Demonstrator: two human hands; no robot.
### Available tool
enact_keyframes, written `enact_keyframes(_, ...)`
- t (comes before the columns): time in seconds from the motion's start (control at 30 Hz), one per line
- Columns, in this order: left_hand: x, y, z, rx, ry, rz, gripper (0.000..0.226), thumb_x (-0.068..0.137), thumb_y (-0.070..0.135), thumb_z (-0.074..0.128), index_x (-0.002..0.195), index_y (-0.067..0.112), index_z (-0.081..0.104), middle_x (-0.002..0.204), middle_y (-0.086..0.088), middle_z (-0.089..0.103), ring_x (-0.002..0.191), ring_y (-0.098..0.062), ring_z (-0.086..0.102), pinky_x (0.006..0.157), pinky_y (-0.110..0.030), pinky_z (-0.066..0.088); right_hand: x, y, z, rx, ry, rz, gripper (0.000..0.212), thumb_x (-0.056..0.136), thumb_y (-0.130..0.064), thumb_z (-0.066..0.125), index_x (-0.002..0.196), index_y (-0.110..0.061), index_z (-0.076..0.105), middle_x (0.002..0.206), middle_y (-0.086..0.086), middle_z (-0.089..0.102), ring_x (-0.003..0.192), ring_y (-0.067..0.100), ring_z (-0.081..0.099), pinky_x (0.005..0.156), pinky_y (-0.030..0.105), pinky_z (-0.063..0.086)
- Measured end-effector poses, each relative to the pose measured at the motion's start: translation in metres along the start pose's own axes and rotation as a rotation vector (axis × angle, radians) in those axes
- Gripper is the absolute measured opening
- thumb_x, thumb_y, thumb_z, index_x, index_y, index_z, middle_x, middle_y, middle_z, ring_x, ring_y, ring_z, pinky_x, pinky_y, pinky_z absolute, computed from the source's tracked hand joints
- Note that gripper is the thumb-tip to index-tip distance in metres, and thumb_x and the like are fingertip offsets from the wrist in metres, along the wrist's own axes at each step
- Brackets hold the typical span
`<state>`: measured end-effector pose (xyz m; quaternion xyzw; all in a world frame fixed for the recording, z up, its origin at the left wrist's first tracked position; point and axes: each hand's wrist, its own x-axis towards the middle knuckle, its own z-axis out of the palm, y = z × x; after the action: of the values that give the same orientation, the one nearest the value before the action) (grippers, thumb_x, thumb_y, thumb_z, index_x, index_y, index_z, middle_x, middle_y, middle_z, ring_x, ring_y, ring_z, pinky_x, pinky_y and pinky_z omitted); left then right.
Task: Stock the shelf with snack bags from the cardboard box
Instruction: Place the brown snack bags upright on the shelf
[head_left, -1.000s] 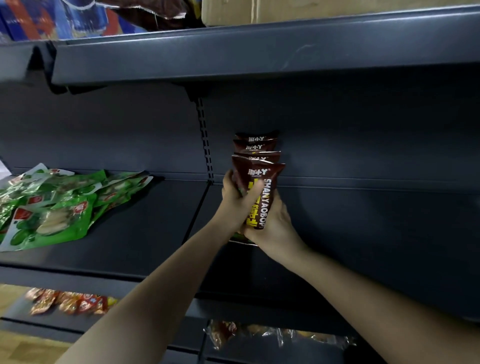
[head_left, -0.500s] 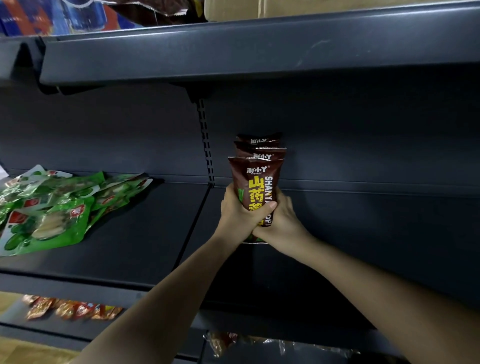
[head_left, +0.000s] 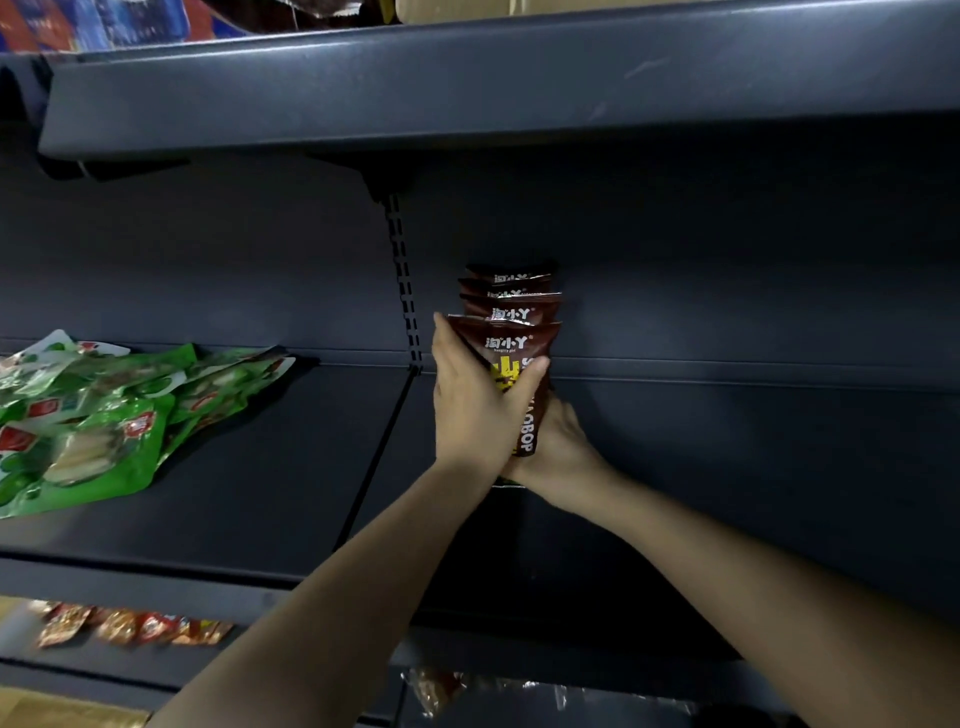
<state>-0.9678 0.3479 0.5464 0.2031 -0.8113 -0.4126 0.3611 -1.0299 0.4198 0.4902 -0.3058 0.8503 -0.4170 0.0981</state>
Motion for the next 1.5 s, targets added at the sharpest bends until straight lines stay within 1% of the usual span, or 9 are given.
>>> enact_keyframes(0.2,0.011,0.015,0.015,0.059,0.058,-0.144,0.105,0.075,0.063,0.061,0.150,0.020,0.000,0.149,0.000,0.026,0.135,-0.022,0.036,0.102,-0.047,0.038,-0.001,-0.001,-0.001,0.050,-0.001,0.024,0.107,0.041,-0.073,0.071,0.134,-0.036,0.033,0.125,-0.009,0.051,0.116,0.015,0.055,0.093,0.045,0.051)
enact_keyframes(0.4,0.012,0.005,0.007,-0.010,-0.126,-0.209,0.109,0.074,0.066,0.061,0.148,0.029,-0.010,0.150,-0.003,0.023,0.137,-0.025,0.030,0.106,-0.049,0.030,-0.007,0.000,0.002,0.005,0.042,0.027,0.101,0.045,-0.072,0.069,0.133,-0.035,0.036,0.121,-0.010,0.053,0.111,0.015,0.057,0.091,0.045,0.051)
enact_keyframes(0.57,-0.004,-0.020,-0.002,-0.142,-0.194,-0.170,0.111,0.052,0.072,0.068,0.143,0.036,0.014,0.141,0.003,0.040,0.129,-0.016,0.044,0.105,-0.048,0.040,-0.015,-0.005,-0.004,-0.051,0.047,0.050,0.093,0.053,-0.068,0.067,0.133,-0.034,0.037,0.118,-0.006,0.051,0.109,0.020,0.057,0.092,0.044,0.050)
enact_keyframes(0.77,-0.011,-0.025,-0.008,-0.246,-0.271,-0.158,0.091,0.059,0.062,0.068,0.134,0.035,0.025,0.132,0.003,0.050,0.119,-0.010,0.053,0.103,-0.039,0.045,-0.014,0.000,-0.005,0.028,0.027,0.017,0.086,0.055,-0.068,0.067,0.130,-0.031,0.046,0.113,-0.005,0.058,0.106,0.015,0.059,0.084,0.041,0.056)
enact_keyframes(1.0,-0.019,-0.027,-0.013,-0.214,-0.084,-0.267,0.097,0.066,0.084,0.044,0.142,0.025,0.027,0.144,-0.004,0.041,0.134,-0.020,0.040,0.110,-0.047,0.034,-0.039,-0.009,-0.034,0.005,0.036,-0.008,0.058,0.088,-0.049,0.055,0.137,-0.019,0.045,0.130,0.005,0.048,0.122,0.019,0.046,0.096,0.030,0.041)
enact_keyframes(1.13,-0.033,-0.004,-0.022,-0.109,0.090,-0.177,0.056,0.096,0.043,0.042,0.139,0.010,0.031,0.140,-0.007,0.041,0.131,-0.020,0.040,0.110,-0.043,0.035,-0.051,-0.012,-0.052,-0.049,0.065,0.003,0.063,0.090,-0.055,0.049,0.139,-0.016,0.043,0.138,0.006,0.049,0.119,0.023,0.053,0.097,0.038,0.047)
enact_keyframes(1.27,-0.057,0.020,-0.023,-0.083,0.155,-0.062,0.032,0.098,0.018,0.043,0.127,0.004,0.042,0.127,-0.010,0.046,0.119,-0.021,0.046,0.101,-0.033,0.038,-0.074,-0.011,-0.075,-0.098,0.055,0.027,0.060,0.091,-0.055,0.047,0.136,-0.017,0.046,0.131,0.007,0.054,0.113,0.024,0.057,0.093,0.040,0.049)
enact_keyframes(1.37,-0.078,0.039,-0.017,-0.014,0.213,0.000,0.021,0.096,0.010,0.042,0.116,0.001,0.045,0.117,-0.012,0.046,0.109,-0.022,0.046,0.087,-0.023,0.034,-0.095,-0.011,-0.097,-0.108,0.054,0.029,0.052,0.093,-0.051,0.047,0.130,-0.015,0.053,0.127,0.006,0.059,0.114,0.023,0.057,0.094,0.036,0.048)
enact_keyframes(1.5,-0.113,0.066,0.001,0.040,0.125,0.044,0.022,0.093,0.015,0.041,0.110,0.006,0.052,0.104,-0.005,0.057,0.094,-0.022,0.054,0.079,-0.032,0.042,-0.130,-0.004,-0.131,-0.106,0.082,0.019,0.038,0.094,-0.044,0.051,0.109,-0.013,0.065,0.108,0.006,0.068,0.102,0.022,0.062,0.087,0.034,0.050)
